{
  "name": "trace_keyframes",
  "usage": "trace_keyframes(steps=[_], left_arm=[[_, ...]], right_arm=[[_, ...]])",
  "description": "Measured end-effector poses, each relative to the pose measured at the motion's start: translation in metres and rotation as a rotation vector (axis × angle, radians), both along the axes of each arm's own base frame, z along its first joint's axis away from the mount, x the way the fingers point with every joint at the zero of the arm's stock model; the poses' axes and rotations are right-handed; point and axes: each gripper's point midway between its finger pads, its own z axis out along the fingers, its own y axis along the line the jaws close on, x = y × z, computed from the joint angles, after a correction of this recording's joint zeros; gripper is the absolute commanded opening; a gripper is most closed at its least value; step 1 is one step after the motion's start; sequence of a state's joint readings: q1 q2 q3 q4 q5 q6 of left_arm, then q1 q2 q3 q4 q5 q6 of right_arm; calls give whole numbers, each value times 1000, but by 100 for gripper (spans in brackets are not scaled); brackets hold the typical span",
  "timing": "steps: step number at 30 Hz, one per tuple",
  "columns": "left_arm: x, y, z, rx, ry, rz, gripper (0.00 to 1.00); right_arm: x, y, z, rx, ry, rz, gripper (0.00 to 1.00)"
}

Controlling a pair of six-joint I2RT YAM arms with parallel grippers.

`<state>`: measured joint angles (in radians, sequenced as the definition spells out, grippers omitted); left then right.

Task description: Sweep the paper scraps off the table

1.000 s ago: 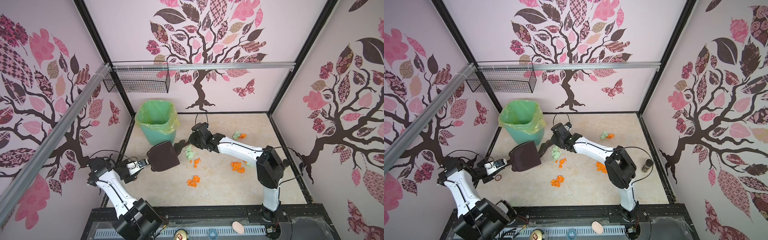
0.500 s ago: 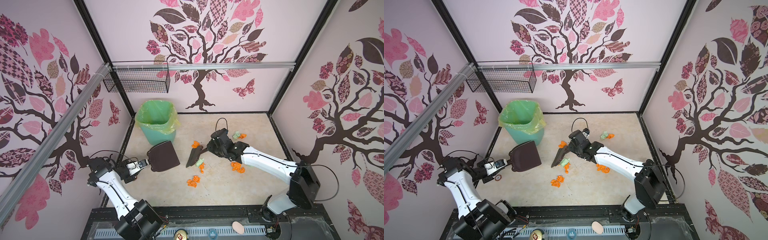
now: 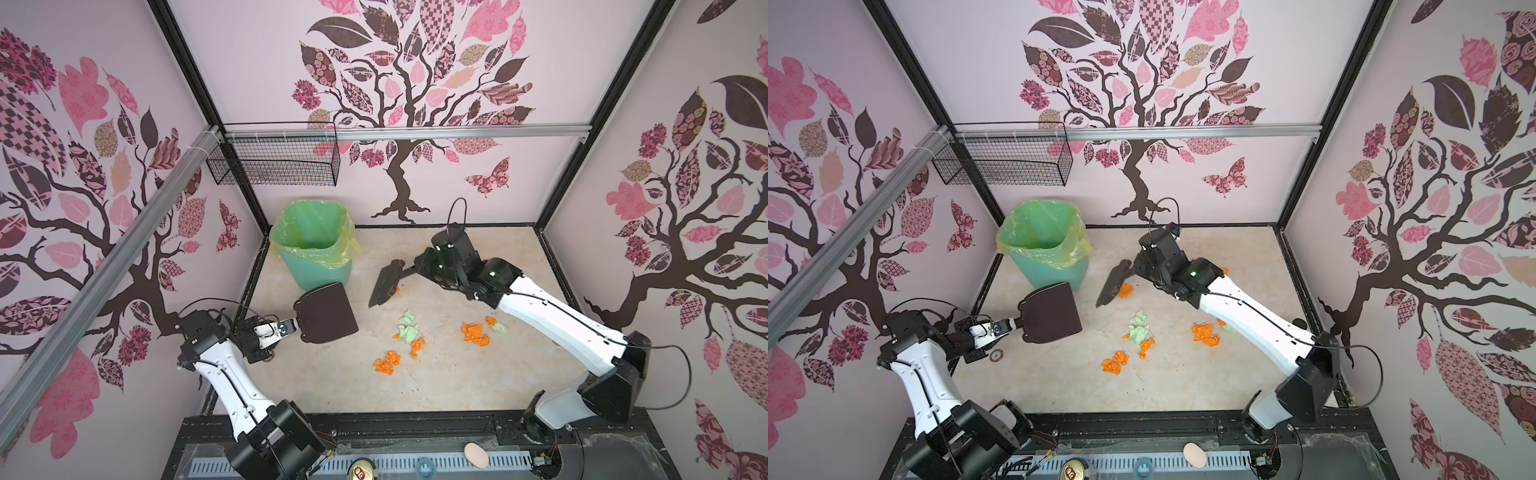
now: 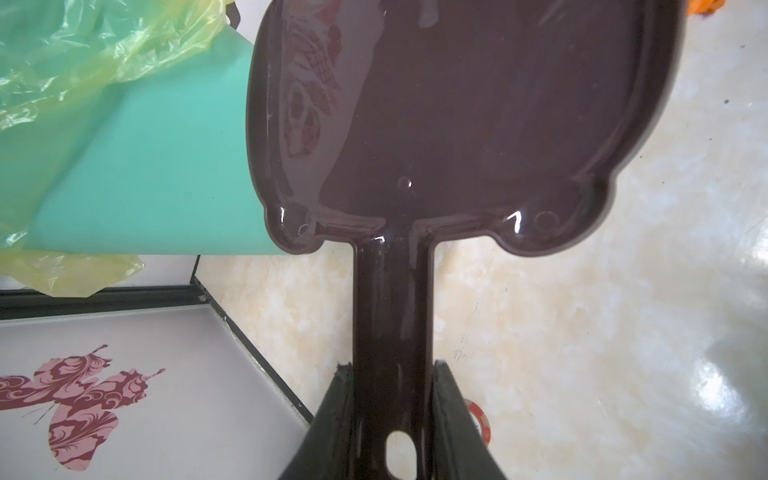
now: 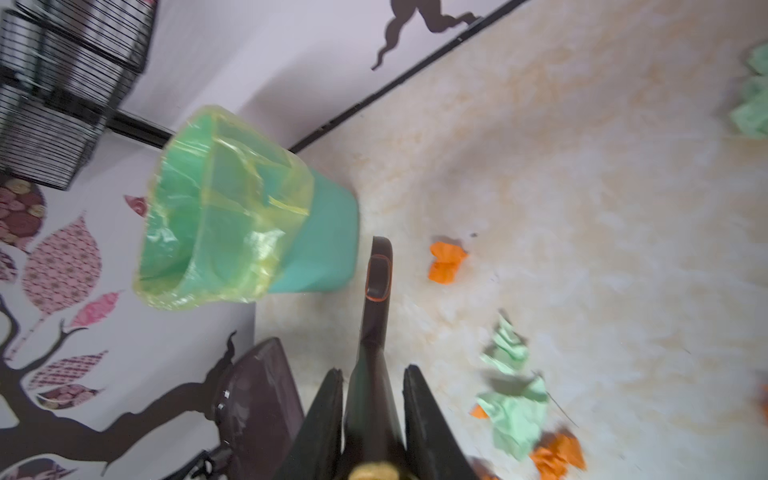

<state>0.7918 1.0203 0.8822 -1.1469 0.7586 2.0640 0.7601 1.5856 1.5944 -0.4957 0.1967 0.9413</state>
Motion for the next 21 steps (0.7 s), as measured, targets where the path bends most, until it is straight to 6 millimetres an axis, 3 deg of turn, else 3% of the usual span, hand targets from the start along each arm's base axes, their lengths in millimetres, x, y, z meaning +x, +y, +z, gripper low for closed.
trace_keyframes(steps=[2,4,6,9,12,15,21], left_arm=[[1,1,-3,11,9,-6,0],[2,3,-6,20,19,-13,0],[2,5,-9,27,31,-15,0],[2,7,-13,34,37,-17,0],[2,7,-15,37,41,-20,0],[1,6,-16,40,41,-23,0],[0,4,-17,40,41,-27,0]], right_arm=[[25,15,-4,9,1,-1,0],[49,24,-21,2,25,-9,0],[69,28,-54,-30,74,-20,0],[79,25,-100,-87,154,-33,0],[75,17,-127,-117,202,-44,0],[71,14,-131,-85,184,-42,0],[32,-15,-134,-67,184,-44,0]])
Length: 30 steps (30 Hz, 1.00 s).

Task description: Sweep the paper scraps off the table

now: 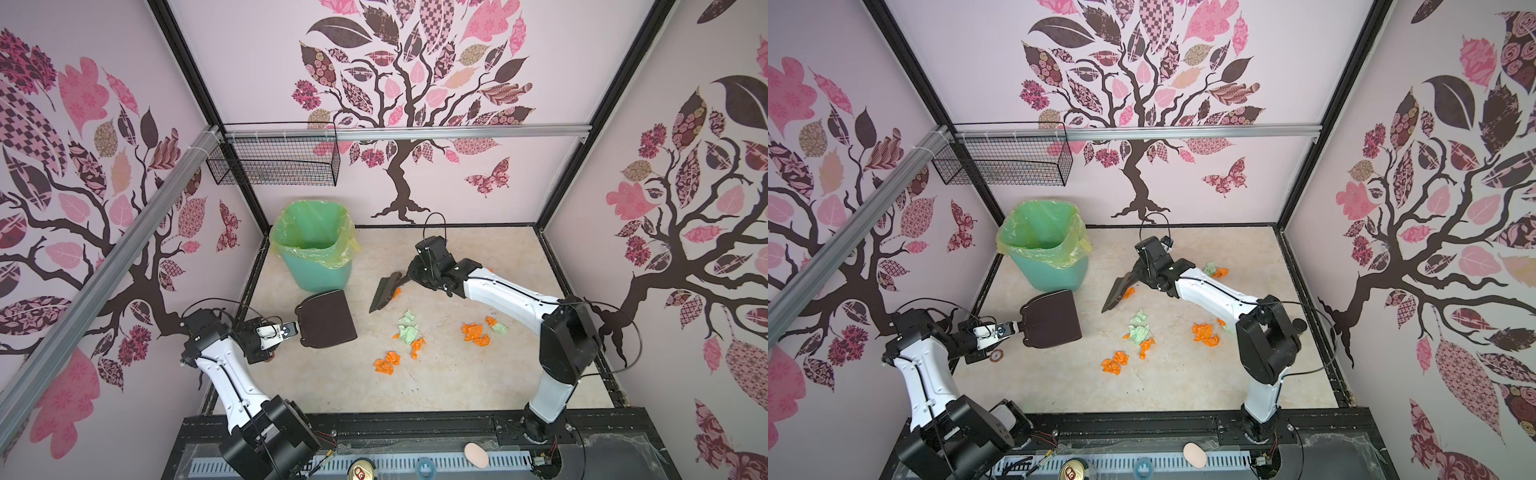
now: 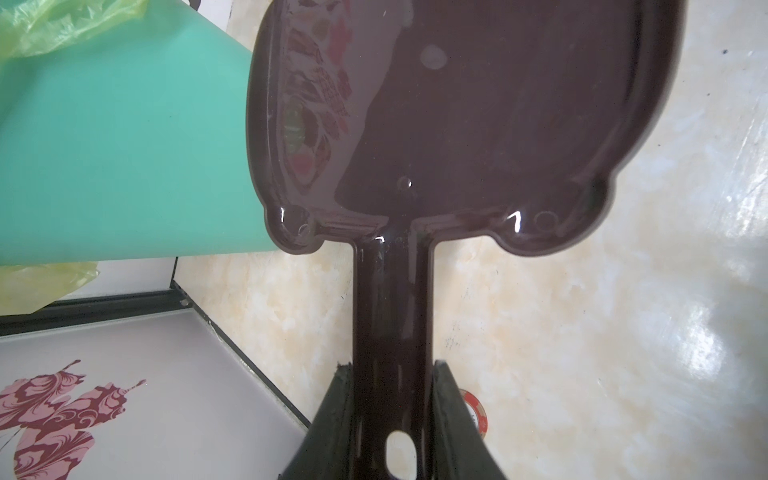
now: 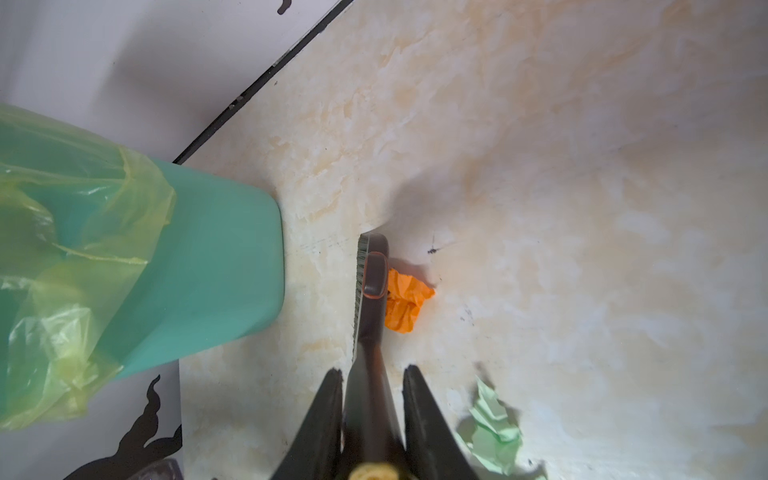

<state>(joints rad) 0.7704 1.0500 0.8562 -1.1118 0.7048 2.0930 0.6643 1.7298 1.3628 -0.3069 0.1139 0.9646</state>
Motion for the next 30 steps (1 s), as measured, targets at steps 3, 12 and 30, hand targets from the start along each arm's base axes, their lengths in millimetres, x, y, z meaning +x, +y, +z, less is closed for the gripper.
trace_keyframes(steps=[3,12,30], left_arm=[[0,-1,0,0,0,-4,0],[2,-3,0,9,-4,-20,0],[1,8,-9,15,31,11,0]], right_arm=[[-23,-17,3,-4,4,6,0],[-57,-26,28,-78,-59,209,0],[-171,75,41,-156,-31,1118,0]])
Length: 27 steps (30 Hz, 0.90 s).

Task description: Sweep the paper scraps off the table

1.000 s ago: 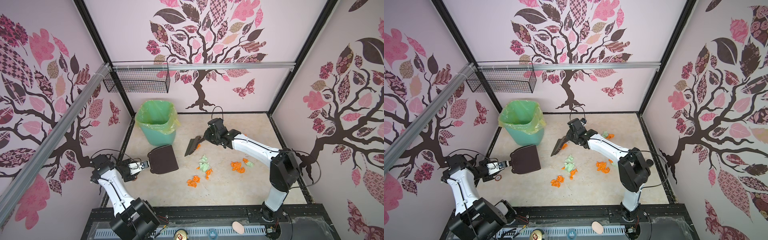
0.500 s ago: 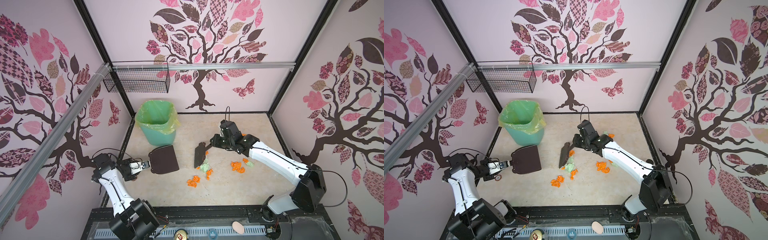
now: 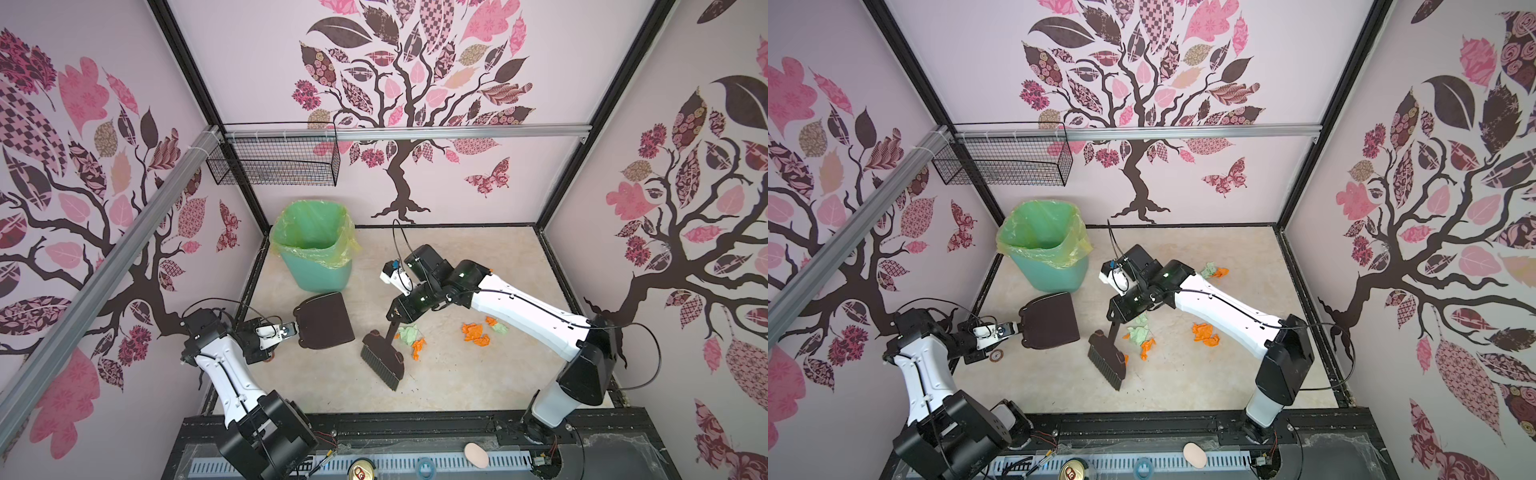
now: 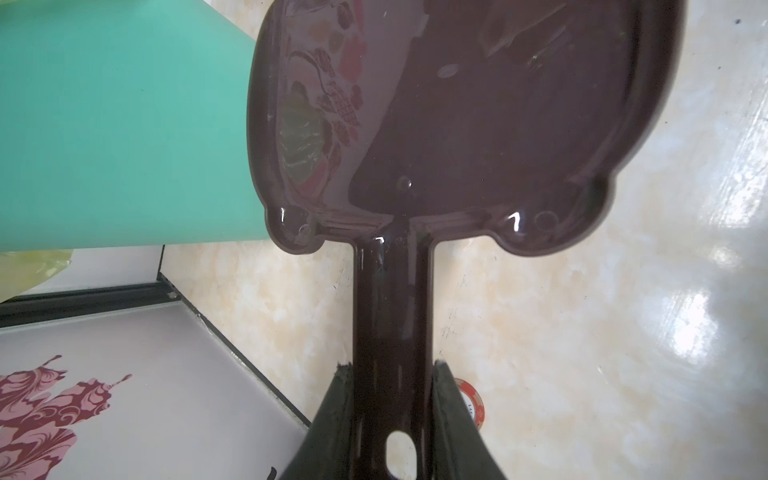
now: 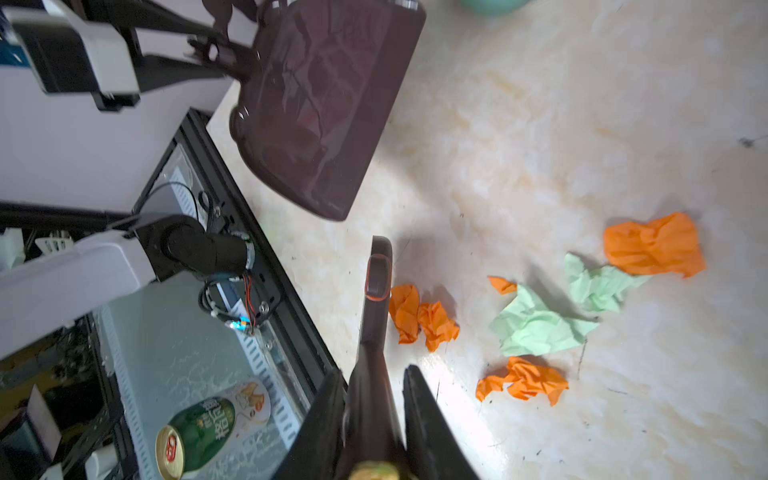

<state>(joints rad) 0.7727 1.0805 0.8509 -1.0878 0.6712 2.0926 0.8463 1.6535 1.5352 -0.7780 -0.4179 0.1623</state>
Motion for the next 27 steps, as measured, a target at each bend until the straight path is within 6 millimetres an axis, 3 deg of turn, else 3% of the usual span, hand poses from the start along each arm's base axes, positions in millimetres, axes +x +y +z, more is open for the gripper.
trace_keyframes(steps=[15,27], left_arm=[[-2,3,0,-8,3,19,0],[-3,4,-1,-19,9,29,0]], right_arm=[[-5,3,-8,25,-20,110,0],[12,3,-33,-52,-106,153,0]])
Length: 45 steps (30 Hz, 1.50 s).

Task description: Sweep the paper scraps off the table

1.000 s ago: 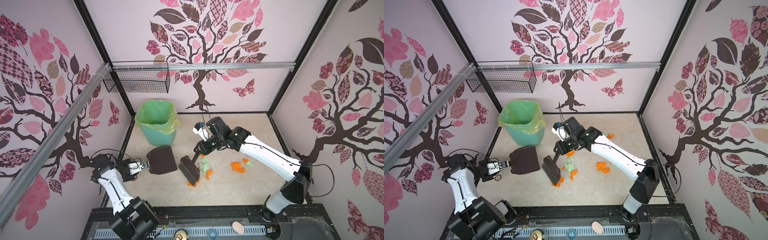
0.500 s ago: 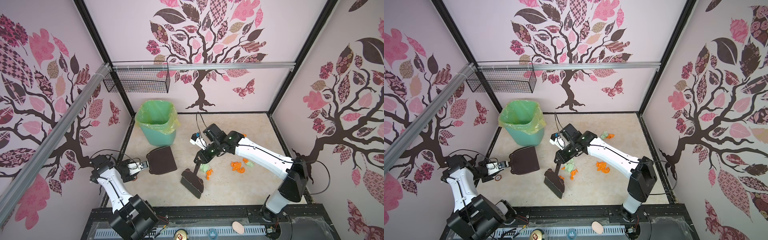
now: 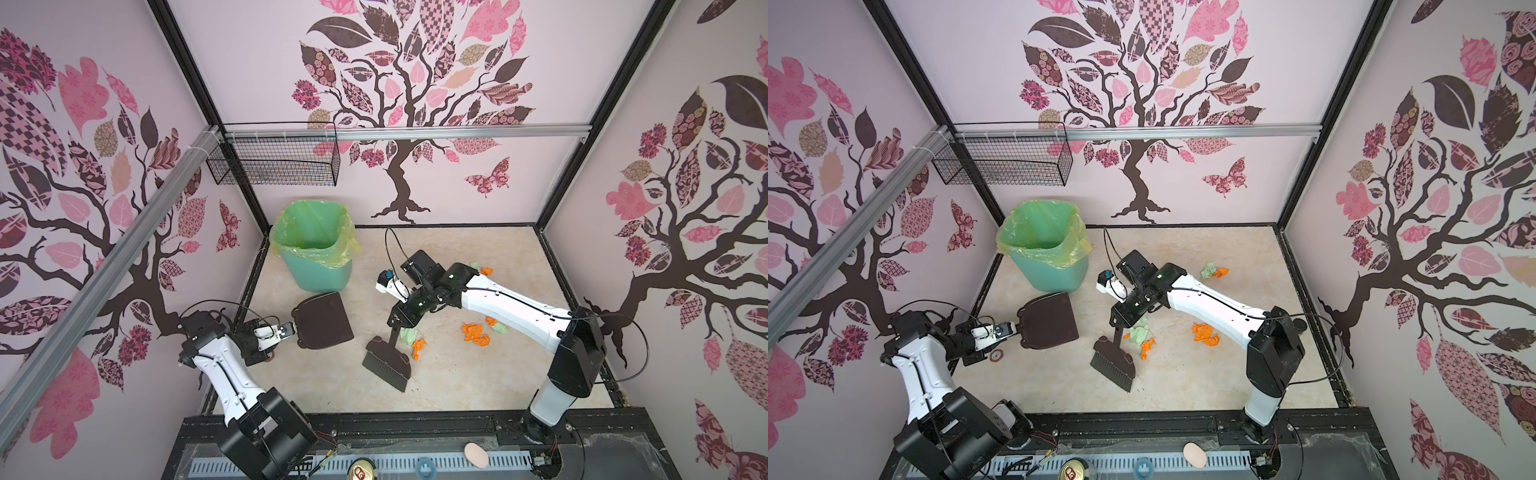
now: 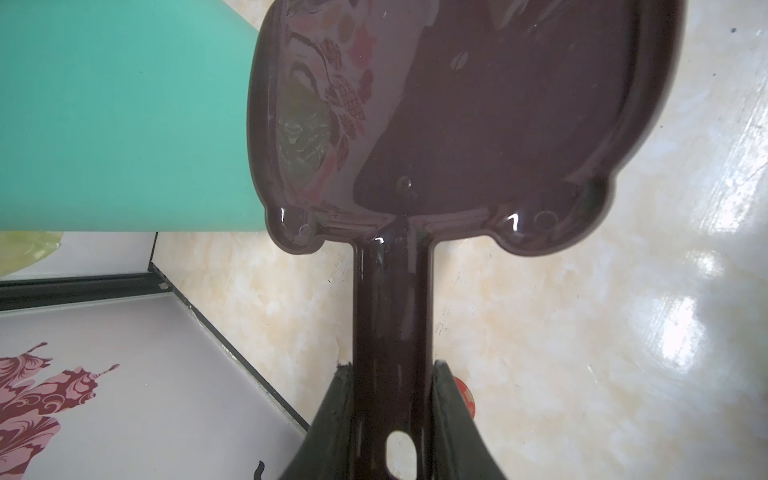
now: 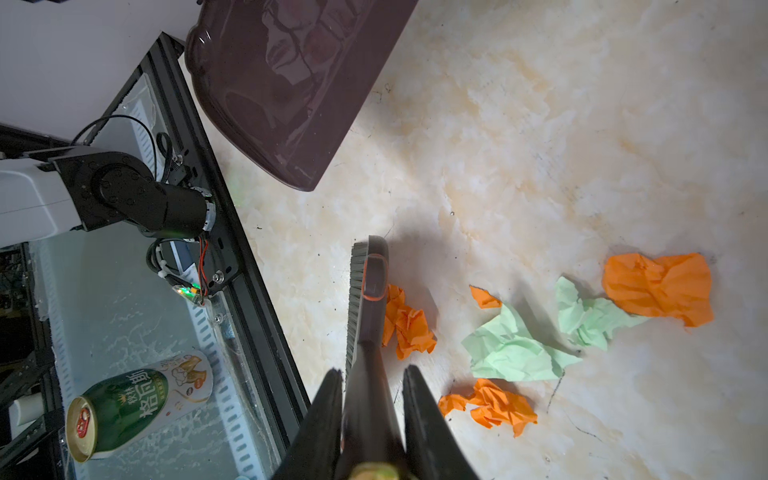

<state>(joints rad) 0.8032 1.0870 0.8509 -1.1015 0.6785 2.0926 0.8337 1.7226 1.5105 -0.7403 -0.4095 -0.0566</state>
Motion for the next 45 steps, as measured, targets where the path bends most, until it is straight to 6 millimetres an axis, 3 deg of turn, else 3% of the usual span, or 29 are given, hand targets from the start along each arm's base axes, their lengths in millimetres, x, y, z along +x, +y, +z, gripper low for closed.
trace_keyframes(steps=[4,14,23,27,30,36,39,42,45], left_arm=[[0,1,-1,-4,3,4,0],[-1,0,-3,-15,14,4,0],[-2,-1,-3,-21,20,6,0],[-5,-5,-4,-23,23,3,0],[-9,-14,-8,-22,34,-22,0],[-17,-44,-22,25,35,-142,0],[-20,-59,-37,75,36,-227,0],[-19,-71,-54,116,59,-295,0],[-12,-78,-63,157,76,-328,0]], right_arm=[[6,2,1,-33,-35,9,0],[43,-6,23,-139,-195,1,0],[43,-10,35,-149,-222,39,0],[40,-7,56,-106,-219,23,0],[38,-12,85,-50,-245,-23,0],[47,-58,170,-17,-371,-269,0],[62,-94,196,-66,-417,-481,0],[76,-132,186,-188,-412,-655,0],[89,-158,147,-371,-372,-765,0]])
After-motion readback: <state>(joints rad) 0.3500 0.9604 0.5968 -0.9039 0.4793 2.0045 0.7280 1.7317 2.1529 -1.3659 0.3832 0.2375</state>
